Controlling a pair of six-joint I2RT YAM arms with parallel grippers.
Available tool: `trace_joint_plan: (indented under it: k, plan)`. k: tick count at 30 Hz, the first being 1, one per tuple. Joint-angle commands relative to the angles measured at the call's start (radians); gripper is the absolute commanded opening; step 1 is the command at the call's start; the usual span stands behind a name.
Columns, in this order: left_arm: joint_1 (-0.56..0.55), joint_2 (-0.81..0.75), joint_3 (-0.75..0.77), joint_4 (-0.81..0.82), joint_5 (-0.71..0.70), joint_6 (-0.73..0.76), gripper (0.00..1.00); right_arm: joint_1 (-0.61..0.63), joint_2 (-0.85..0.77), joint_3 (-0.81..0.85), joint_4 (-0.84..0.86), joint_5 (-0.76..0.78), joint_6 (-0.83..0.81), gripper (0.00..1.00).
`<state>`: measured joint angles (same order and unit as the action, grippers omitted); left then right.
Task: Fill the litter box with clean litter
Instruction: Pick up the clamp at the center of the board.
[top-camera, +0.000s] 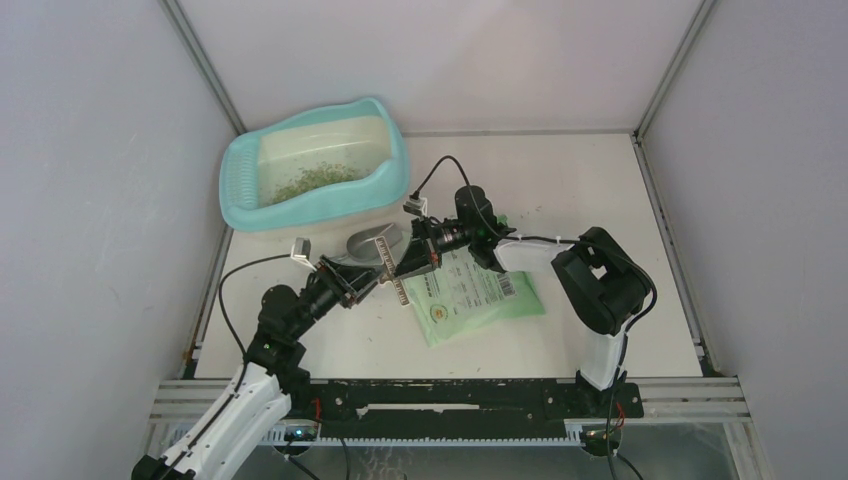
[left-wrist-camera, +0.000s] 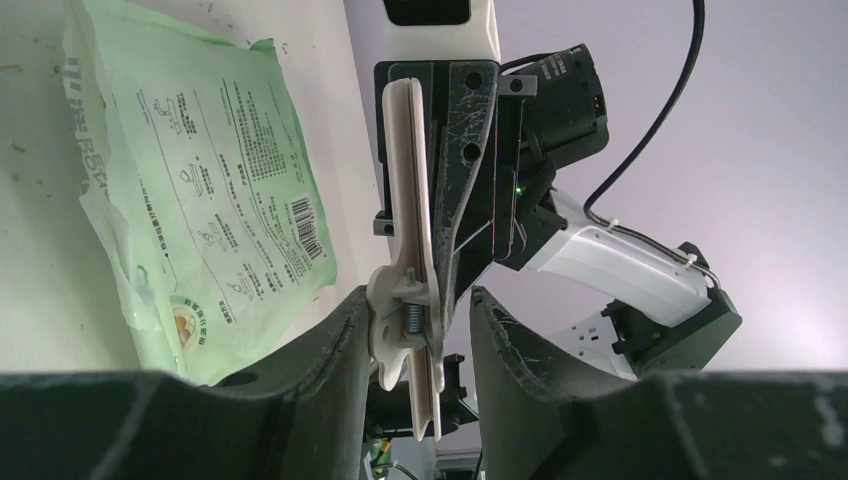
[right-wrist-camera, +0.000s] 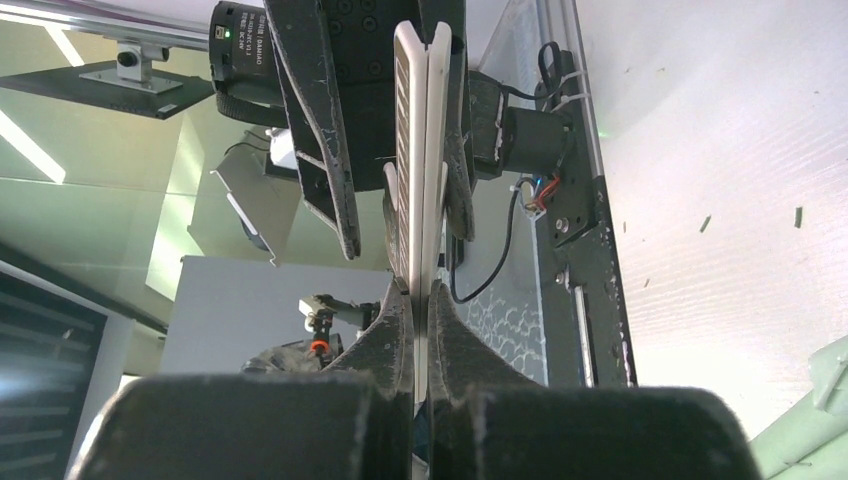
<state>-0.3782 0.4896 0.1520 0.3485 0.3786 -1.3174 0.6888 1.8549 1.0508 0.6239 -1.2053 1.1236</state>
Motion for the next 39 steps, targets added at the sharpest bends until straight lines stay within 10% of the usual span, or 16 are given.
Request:
trace_joint_plan:
  k: [1,7,13,18,26,32,39]
  plan:
    - [0.011,-0.022,0.05,0.038,0.017,0.014,0.44,0.006,-0.029,0.027,-0.003,0.005,-0.034,0.0]
    - [0.021,-0.035,0.039,0.032,0.019,0.012,0.37,0.004,-0.032,0.027,-0.024,0.001,-0.052,0.0]
    - [0.021,-0.013,0.031,0.067,0.031,0.006,0.09,0.005,-0.03,0.028,-0.018,-0.002,-0.049,0.0]
    - [0.024,-0.007,0.028,0.08,0.034,0.001,0.0,-0.01,-0.043,0.027,-0.05,0.001,-0.069,0.47]
    - [0.029,-0.034,0.081,-0.077,0.016,0.052,0.0,-0.069,-0.144,0.034,-0.319,0.062,-0.258,0.52]
    - [0.043,-0.062,0.144,-0.225,0.006,0.109,0.0,-0.087,-0.241,0.058,-0.709,0.255,-0.49,0.54]
    - [0.068,-0.099,0.206,-0.545,-0.124,0.221,0.0,0.053,-0.266,0.113,-1.062,0.839,-0.687,0.52]
